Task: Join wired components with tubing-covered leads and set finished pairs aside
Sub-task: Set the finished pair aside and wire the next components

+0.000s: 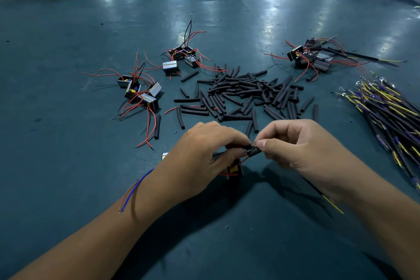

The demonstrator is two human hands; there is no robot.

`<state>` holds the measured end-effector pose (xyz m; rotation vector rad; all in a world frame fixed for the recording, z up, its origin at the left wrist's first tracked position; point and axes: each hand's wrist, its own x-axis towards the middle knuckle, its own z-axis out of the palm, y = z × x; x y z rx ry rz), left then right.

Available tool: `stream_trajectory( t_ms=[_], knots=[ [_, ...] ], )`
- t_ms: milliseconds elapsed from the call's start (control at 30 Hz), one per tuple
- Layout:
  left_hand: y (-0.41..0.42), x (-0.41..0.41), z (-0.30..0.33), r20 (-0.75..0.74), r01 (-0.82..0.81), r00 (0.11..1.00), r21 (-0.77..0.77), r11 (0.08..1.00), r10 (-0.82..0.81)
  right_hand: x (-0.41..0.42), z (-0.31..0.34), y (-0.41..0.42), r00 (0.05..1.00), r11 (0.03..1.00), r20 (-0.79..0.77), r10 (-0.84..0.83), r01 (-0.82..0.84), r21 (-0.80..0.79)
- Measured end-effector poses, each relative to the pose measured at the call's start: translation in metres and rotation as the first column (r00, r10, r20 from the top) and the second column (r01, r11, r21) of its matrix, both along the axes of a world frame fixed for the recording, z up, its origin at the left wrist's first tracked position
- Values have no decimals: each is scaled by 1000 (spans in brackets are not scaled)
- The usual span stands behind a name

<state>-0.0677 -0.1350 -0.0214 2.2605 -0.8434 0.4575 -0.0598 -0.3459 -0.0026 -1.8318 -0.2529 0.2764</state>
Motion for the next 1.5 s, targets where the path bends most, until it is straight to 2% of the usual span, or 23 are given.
stream_trajectory(
  t_ms=[233,300,467,633,867,1167,1300,1500],
  knots=[
    [-2,1,-3,-126,17,992,-89,996,-28,2,-3,-3,975,973,218,43,9,-231],
    [-2,1,-2,-133,19,991,-83,996,-30,2,-4,-3,970,965,239,44,21,-261],
    [-4,2,-2,-84,-10,996,-73,997,4,5,-6,-1,979,982,201,29,10,-188],
    [-4,1,-2,-52,-22,998,-19,1000,21,4,-4,-4,975,982,213,61,-20,-188],
    [-5,1,0,-213,14,976,-145,989,-45,3,-4,-4,980,978,190,59,-18,-207],
    [-6,0,-2,-56,-25,998,-67,997,22,4,-1,-7,973,985,201,114,-85,-149],
    [-7,-2,-1,-72,-81,995,-81,993,75,5,1,-8,969,981,184,164,-140,-135],
    [-10,-5,3,-112,-68,992,-133,989,53,4,1,-9,955,974,238,177,-135,-180]
  ],
)
